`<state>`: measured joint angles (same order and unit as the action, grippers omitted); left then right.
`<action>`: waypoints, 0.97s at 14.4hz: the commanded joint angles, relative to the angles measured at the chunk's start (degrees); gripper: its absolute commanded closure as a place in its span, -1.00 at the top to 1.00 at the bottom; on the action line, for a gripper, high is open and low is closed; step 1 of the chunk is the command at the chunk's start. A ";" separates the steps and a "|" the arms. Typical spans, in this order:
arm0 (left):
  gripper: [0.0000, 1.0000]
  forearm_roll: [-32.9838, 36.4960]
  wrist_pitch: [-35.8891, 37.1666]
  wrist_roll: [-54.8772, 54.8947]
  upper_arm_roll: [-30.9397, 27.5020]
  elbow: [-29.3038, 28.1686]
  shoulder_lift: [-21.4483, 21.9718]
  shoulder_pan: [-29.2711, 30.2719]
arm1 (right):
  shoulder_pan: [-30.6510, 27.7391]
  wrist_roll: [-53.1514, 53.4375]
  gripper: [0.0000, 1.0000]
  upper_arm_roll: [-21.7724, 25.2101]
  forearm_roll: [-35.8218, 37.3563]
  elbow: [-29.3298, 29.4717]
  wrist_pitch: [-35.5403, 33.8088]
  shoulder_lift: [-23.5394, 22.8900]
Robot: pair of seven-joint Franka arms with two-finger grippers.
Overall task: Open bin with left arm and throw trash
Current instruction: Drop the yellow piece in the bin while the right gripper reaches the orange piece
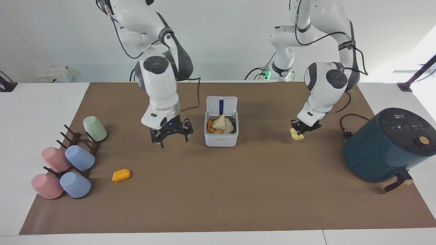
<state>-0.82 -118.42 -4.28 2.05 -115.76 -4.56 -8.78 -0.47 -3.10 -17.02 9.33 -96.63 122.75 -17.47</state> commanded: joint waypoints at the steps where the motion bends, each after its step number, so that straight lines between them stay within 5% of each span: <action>1: -1.00 -5.65 8.11 -4.15 -0.12 7.72 -0.10 -2.98 | -4.88 -16.53 1.00 -1.00 0.08 -1.09 0.65 -0.55; 6: -1.00 -11.39 -0.39 -19.42 0.32 8.01 -0.53 -13.70 | -10.86 -56.78 1.00 -1.00 -1.42 -1.28 0.03 -3.00; 10: -1.00 -16.40 -7.77 -25.33 0.41 7.92 -2.64 -23.01 | -17.36 -86.05 1.00 -1.09 -5.10 -0.66 2.74 -9.32; 14: -1.00 -17.02 -12.36 -27.72 0.32 6.95 -4.14 -27.96 | -16.94 -91.21 1.00 -1.00 -3.97 -0.22 8.45 -10.47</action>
<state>-16.39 -128.89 -32.28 3.44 -108.18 -8.30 -35.89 -17.71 -92.60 -17.21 5.27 -97.49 129.96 -27.88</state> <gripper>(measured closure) 0.938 0.000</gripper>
